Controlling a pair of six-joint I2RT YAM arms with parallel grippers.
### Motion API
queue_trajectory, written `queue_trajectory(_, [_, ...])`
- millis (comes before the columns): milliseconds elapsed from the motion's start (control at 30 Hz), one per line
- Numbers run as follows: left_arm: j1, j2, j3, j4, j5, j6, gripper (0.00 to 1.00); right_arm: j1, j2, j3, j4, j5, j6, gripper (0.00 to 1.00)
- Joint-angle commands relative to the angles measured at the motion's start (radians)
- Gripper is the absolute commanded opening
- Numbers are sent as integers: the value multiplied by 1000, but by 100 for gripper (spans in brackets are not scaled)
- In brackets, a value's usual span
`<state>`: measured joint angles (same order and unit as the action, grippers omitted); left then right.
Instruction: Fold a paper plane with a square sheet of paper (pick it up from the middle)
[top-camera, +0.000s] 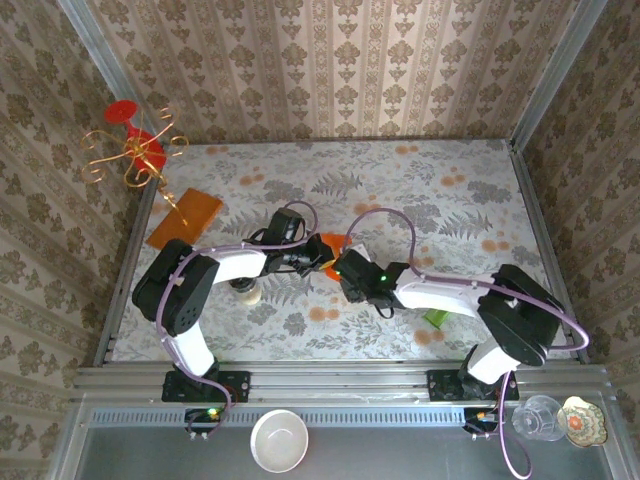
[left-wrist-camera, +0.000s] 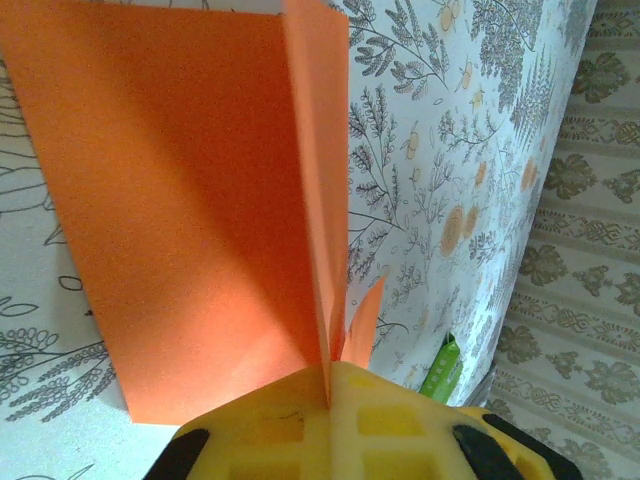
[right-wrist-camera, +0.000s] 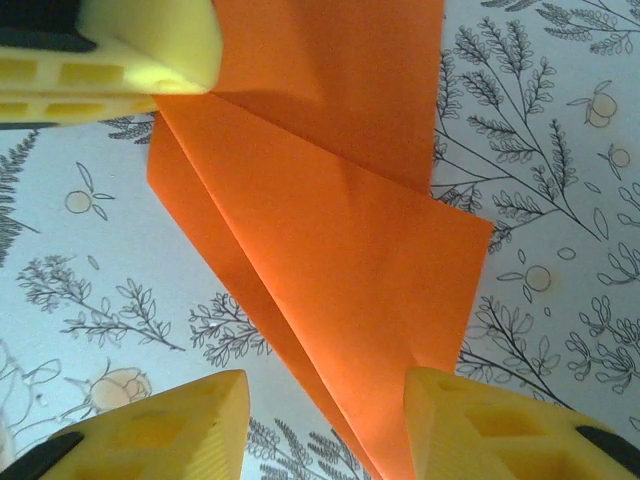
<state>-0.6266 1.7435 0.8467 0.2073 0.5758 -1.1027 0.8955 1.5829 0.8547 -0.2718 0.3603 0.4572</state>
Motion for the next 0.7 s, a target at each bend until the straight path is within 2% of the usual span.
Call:
queue_trajectory(0, [2, -33, 23, -31, -7, 18, 3, 12, 46, 43, -21, 98, -9, 47])
queue_trajectory(433, [2, -36, 28, -43, -5, 20, 4, 13, 133, 80, 3, 138, -56, 43])
queue_trajectory(667, [3, -41, 28, -48, -5, 20, 3, 14, 146, 71, 21, 125, -69, 37])
